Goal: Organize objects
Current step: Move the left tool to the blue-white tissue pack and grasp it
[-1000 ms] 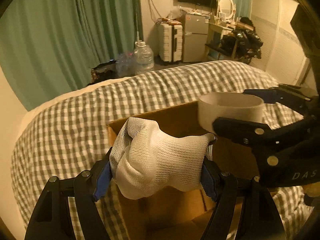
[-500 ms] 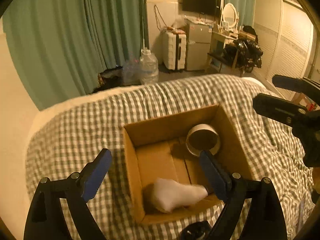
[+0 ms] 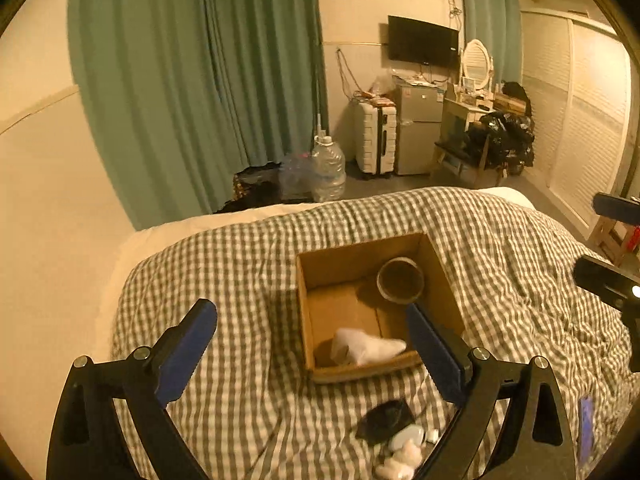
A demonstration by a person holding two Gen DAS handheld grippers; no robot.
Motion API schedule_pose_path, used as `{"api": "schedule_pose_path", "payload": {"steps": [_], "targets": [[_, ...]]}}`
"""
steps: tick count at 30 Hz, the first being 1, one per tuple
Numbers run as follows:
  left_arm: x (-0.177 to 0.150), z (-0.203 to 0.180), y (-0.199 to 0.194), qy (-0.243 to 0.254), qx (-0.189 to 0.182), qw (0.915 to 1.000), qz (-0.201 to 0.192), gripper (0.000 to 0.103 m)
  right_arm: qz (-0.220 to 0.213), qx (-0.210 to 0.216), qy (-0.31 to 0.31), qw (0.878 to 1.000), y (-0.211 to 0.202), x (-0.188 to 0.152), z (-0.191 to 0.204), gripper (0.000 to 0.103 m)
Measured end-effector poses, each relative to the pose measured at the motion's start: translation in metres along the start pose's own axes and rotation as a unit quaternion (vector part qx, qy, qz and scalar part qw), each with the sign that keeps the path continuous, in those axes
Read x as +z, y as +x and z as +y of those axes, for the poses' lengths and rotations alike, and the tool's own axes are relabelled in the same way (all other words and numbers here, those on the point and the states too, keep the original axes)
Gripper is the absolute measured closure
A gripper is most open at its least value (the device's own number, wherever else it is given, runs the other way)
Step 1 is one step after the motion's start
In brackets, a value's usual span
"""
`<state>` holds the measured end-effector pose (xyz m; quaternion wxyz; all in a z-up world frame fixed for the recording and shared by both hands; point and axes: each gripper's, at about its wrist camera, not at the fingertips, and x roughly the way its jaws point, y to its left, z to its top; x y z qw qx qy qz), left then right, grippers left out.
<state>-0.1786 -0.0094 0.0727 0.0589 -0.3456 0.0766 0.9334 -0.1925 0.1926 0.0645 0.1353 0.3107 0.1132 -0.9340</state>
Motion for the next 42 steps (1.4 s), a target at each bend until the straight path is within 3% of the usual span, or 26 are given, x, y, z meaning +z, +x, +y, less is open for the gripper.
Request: {"api": "schedule_pose_path", "payload": {"steps": [4,7,10,13,18,23,28,34,38,42], "targets": [[-0.027,-0.002,-0.013,0.005,0.050,0.9987,-0.001,0.005,0.006,0.002,-0.015,1.000,-0.023,-0.022,0.011,0.008],[-0.054,-0.005,-0.015,0.001,0.054,0.9986,0.003,0.005,0.003,0.010,-0.018,1.000,-0.034,-0.043,0.021,0.008],[-0.091,-0.006,-0.012,-0.014,0.054,0.9984,0.014,0.005,-0.015,-0.030,-0.036,0.999,-0.038,-0.069,0.035,0.008],[-0.127,-0.004,-0.003,-0.049,0.048,0.9971,0.033,0.005,-0.011,-0.037,-0.049,0.998,-0.026,-0.098,0.051,0.008],[-0.171,-0.005,0.020,-0.096,0.060,0.9915,0.065,0.005,0.024,-0.005,-0.058,0.998,0.011,-0.144,0.075,0.009],[-0.201,-0.018,0.031,-0.084,0.054,0.9915,0.082,0.005,0.064,0.029,-0.030,0.997,0.041,-0.183,0.084,0.009],[-0.220,-0.037,0.034,-0.052,0.027,0.9932,0.101,0.005,0.103,0.037,0.009,0.994,0.058,-0.211,0.079,0.009],[-0.231,-0.053,0.031,-0.032,-0.013,0.9937,0.106,0.006,0.107,0.020,0.043,0.993,0.054,-0.223,0.070,0.009],[-0.240,-0.063,0.043,-0.022,-0.038,0.9892,0.140,0.026,0.106,0.014,0.049,0.993,0.052,-0.224,0.069,0.009],[-0.244,-0.068,0.051,-0.015,-0.071,0.9849,0.157,0.031,0.110,0.010,0.053,0.992,0.053,-0.226,0.067,0.009]]}}
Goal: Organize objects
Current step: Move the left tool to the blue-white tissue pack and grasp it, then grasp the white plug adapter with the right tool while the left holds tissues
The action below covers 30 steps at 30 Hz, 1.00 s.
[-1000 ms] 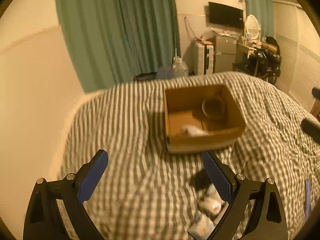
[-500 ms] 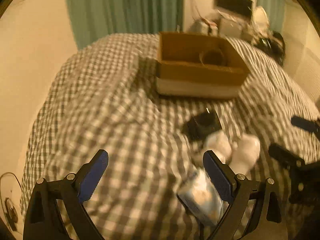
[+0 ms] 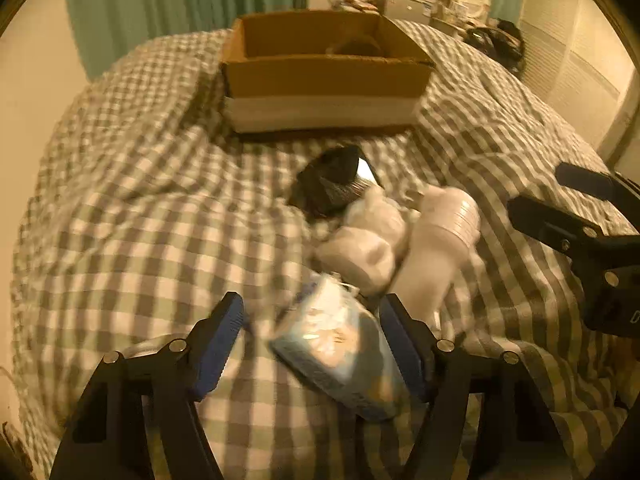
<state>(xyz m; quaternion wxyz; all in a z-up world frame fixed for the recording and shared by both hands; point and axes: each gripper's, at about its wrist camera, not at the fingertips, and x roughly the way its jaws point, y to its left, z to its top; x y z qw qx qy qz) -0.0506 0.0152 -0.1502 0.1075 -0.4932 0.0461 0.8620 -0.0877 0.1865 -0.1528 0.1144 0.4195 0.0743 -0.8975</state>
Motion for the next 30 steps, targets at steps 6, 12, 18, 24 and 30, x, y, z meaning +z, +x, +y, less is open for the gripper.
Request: {"api": "schedule_pose_path", "payload": {"steps": [6,12,18,24,30], "targets": [[-0.003,-0.001,0.007,0.000,-0.022,0.9997,0.013,0.058,0.004,-0.003,-0.001,1.000,0.003,-0.001,0.002,0.009],[0.000,0.004,-0.009,-0.009,-0.018,0.9997,-0.011,0.075,0.006,-0.003,-0.008,1.000,0.003,-0.002,0.007,0.009],[0.012,0.020,-0.039,-0.011,-0.006,0.9977,-0.067,0.079,0.016,0.001,-0.019,1.000,0.009,0.001,0.013,0.009],[0.022,0.044,-0.045,-0.041,0.003,0.9955,-0.085,0.079,0.053,0.012,-0.047,0.997,0.034,0.011,0.032,0.009],[0.023,0.053,-0.044,-0.051,0.007,0.9947,-0.089,0.079,0.101,0.014,-0.060,0.993,0.067,0.013,0.044,0.009]]}}
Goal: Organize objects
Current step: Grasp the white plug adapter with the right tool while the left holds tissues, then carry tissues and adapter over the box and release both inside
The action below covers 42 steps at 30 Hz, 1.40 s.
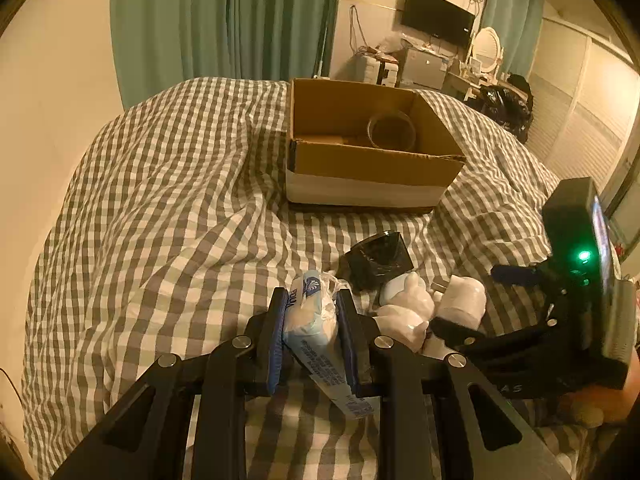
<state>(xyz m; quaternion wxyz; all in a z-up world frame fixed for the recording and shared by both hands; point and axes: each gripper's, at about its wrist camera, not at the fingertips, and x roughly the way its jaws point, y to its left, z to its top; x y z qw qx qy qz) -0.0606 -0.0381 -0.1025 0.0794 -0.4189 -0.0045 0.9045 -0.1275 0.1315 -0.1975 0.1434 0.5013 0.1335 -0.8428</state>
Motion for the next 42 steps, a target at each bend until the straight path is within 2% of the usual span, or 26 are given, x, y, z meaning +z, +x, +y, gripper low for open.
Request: {"api": "schedule_pose_path", "payload": {"steps": [4,6,8,10,11,13,22,26,33,37,40,42], "targets": [[-0.003,0.001,0.006,-0.007,-0.008,0.9999,0.008,0.079,0.021,0.006,-0.015,1.000,0.013,0.000,0.009,0.009],[-0.005,0.002,0.008,-0.009,-0.009,0.9999,0.010,0.079,0.034,0.009,-0.025,0.999,0.019,-0.001,0.014,0.013],[-0.007,0.003,0.008,-0.010,-0.012,0.9998,0.011,0.079,0.042,0.015,-0.029,0.999,0.023,-0.002,0.017,0.029],[-0.009,0.004,0.007,-0.013,-0.013,0.9998,0.010,0.079,0.045,0.009,-0.032,0.998,0.025,-0.003,0.019,0.035],[-0.010,0.004,0.006,-0.015,-0.014,0.9997,0.010,0.079,0.038,0.008,-0.031,0.999,0.022,-0.004,0.019,0.042],[-0.011,0.005,0.005,-0.017,-0.014,0.9997,0.009,0.079,0.023,0.018,-0.023,0.999,0.015,-0.004,0.016,0.046],[-0.011,-0.007,-0.012,0.000,-0.015,0.9999,-0.007,0.079,-0.034,0.024,-0.012,0.999,-0.026,-0.004,0.010,0.048],[-0.006,-0.007,-0.031,-0.011,0.006,0.9990,-0.043,0.079,-0.064,0.020,-0.013,0.998,-0.050,-0.001,0.012,0.049],[0.009,-0.009,-0.062,-0.016,0.014,0.9960,-0.086,0.079,-0.114,-0.005,-0.020,0.993,-0.096,0.005,0.010,0.049],[0.022,-0.016,-0.080,-0.001,0.021,0.9926,-0.119,0.079,-0.146,-0.023,-0.031,0.988,-0.125,0.014,0.008,0.049],[0.036,-0.021,-0.088,0.010,0.011,0.9915,-0.129,0.079,-0.167,-0.034,-0.039,0.985,-0.149,0.025,0.004,0.049],[0.049,-0.026,-0.093,0.022,0.018,0.9900,-0.138,0.079,-0.184,-0.038,-0.043,0.981,-0.165,0.033,0.000,0.049]]}}
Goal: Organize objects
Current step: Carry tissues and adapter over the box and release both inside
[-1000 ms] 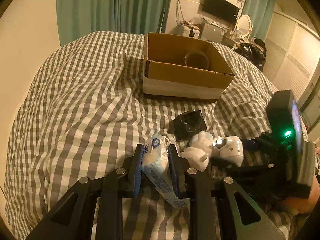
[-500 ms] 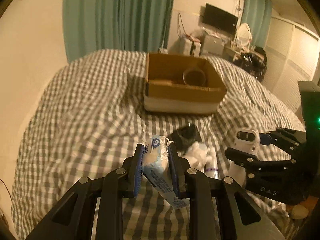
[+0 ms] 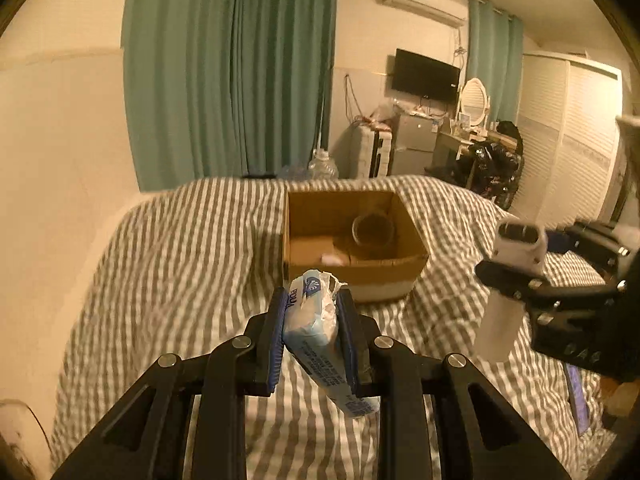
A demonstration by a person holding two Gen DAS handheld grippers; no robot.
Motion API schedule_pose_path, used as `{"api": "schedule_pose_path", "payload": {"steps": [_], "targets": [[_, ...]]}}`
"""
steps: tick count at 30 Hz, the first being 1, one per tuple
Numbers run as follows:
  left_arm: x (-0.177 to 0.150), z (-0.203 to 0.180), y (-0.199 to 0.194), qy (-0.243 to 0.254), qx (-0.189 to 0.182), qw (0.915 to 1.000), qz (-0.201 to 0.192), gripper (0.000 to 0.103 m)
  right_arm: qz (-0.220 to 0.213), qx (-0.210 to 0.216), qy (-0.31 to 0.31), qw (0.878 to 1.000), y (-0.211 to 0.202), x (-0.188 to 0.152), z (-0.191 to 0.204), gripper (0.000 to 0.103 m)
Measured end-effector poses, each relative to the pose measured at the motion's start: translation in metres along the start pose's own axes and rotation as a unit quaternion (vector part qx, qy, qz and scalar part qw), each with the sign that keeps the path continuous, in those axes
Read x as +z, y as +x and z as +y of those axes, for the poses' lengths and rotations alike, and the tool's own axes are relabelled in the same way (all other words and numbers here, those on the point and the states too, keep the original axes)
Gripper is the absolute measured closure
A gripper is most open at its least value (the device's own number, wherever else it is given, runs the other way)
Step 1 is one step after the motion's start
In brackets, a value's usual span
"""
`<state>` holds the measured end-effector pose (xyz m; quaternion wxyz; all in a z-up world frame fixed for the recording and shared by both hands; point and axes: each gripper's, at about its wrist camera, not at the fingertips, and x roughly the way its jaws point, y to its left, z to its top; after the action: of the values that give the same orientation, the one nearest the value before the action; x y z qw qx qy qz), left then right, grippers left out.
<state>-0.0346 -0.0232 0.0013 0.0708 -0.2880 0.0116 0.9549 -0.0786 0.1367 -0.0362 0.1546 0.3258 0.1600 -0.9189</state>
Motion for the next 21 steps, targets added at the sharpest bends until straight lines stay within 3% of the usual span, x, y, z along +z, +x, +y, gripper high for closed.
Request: {"api": "schedule_pose_path", "payload": {"steps": [4,10,15,21], "targets": [[0.030,-0.014,0.001,0.034,0.008,0.9991,-0.023,0.079,-0.028,-0.003,-0.003,1.000,-0.020,0.027,-0.014,0.049],[0.076,-0.023,0.021,0.043,-0.008,0.9986,-0.029,0.079,-0.051,-0.011,-0.003,0.999,-0.025,0.060,-0.041,0.049],[0.112,-0.025,0.052,0.039,-0.021,0.9989,-0.014,0.079,-0.058,-0.016,-0.002,0.998,-0.013,0.086,-0.063,0.049],[0.148,-0.025,0.100,0.042,-0.010,0.9991,-0.006,0.079,-0.065,-0.014,-0.004,0.998,0.014,0.119,-0.085,0.049]]}}
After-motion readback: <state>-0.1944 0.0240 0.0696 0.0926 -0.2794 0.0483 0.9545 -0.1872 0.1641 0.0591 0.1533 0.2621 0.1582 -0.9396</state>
